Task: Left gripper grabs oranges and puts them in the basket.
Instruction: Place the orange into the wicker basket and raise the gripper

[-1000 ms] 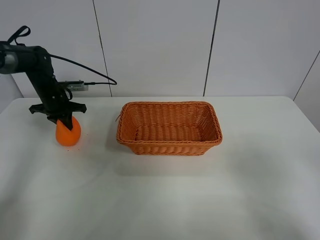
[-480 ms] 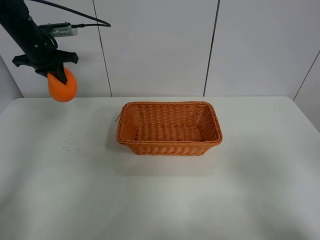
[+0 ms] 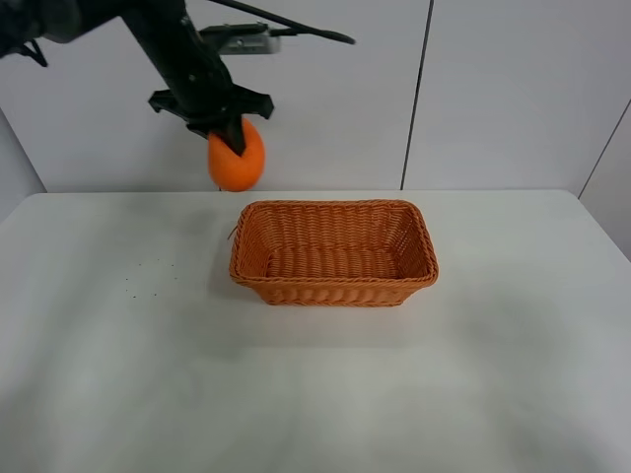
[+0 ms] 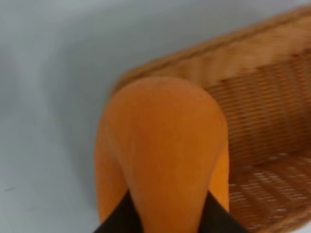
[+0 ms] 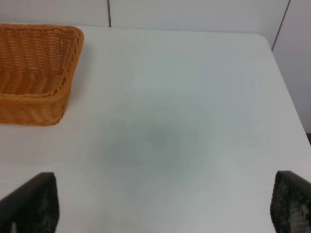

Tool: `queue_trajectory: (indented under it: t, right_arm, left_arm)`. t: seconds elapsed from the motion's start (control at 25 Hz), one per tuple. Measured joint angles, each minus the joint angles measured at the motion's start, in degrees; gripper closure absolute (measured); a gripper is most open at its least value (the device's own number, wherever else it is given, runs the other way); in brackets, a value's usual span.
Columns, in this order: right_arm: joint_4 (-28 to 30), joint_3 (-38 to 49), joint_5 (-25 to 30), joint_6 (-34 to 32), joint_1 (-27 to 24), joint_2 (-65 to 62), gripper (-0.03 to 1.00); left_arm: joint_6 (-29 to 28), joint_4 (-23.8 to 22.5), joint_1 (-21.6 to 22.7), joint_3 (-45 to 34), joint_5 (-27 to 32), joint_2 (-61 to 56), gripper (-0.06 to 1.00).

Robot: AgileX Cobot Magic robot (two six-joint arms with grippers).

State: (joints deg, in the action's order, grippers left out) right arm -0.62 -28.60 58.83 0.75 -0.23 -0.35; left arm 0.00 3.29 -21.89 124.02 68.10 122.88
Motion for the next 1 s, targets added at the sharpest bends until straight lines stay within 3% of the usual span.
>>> queue_trajectory:
  t: [0.16,0.32,0.44,0.6,0.68,0.84,1.0]
  right_arm:
    - [0.0,0.0,0.0,0.0,0.0,0.0,0.27]
    - [0.0,0.0,0.0,0.0,0.0,0.0,0.27]
    - [0.0,0.0,0.0,0.0,0.0,0.0,0.27]
    - [0.0,0.0,0.0,0.0,0.0,0.0,0.27]
    - [0.0,0.0,0.0,0.0,0.0,0.0,0.27]
    - [0.0,0.0,0.0,0.0,0.0,0.0,0.27]
    - [0.0,0.0,0.0,0.0,0.0,0.0,0.27]
  left_arm:
    - [-0.6,0.1,-6.0,2.0,-0.3,4.6,0.72]
    - [-0.7,0.1,-10.5,2.2,-4.5,9.5,0.72]
    - [-0.7,0.1,-12.5,2.2,-8.4,13.1,0.72]
    - [-0.7,0.0,-12.8,2.2,-9.2,16.6,0.70]
    - [-0.7,-0.3,-12.8,2.2,-8.8,17.4,0.58]
    - [-0.7,-0.5,-12.8,2.2,-7.5,17.7,0.18]
    - [-0.7,-0.5,-12.8,2.2,-7.2,17.7,0.07]
